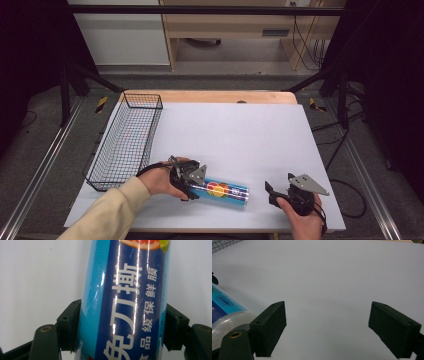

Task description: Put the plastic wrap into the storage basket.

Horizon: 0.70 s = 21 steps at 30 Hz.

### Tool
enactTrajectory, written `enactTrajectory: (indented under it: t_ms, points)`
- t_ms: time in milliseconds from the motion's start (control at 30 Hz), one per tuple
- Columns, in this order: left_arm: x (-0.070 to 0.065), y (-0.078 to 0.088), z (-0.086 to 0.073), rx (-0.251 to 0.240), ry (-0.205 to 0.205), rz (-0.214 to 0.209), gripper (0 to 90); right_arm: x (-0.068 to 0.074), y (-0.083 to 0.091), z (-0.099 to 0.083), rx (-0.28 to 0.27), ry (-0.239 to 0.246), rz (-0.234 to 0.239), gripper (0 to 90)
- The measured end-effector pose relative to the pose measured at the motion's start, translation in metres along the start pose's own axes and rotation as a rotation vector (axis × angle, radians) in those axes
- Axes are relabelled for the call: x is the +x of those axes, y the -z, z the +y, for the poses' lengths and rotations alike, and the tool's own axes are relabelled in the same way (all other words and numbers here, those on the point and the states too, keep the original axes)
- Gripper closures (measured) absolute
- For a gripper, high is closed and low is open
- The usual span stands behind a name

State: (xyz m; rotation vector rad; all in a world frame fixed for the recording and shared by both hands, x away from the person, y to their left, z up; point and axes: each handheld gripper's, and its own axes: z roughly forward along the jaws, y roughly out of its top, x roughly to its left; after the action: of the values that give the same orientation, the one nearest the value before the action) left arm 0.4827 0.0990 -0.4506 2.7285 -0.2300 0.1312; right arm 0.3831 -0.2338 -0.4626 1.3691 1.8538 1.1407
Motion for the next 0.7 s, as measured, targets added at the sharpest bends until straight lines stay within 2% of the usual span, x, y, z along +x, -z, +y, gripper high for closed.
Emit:
enactTrajectory:
  t_ms: [233,400,700]
  points:
    - [-0.003,0.002,0.0,-0.025,0.021,0.009,30.0,-0.001,0.001,0.0,-0.004,-0.007,-0.003,14.9]
    - [-0.006,0.01,0.0,-0.05,0.033,0.025,30.3,-0.002,0.003,0.0,-0.017,-0.019,-0.013,15.0]
    - [-0.014,0.038,0.006,-0.168,0.097,0.087,30.6,-0.004,0.003,0.0,-0.024,-0.022,-0.024,14.9]
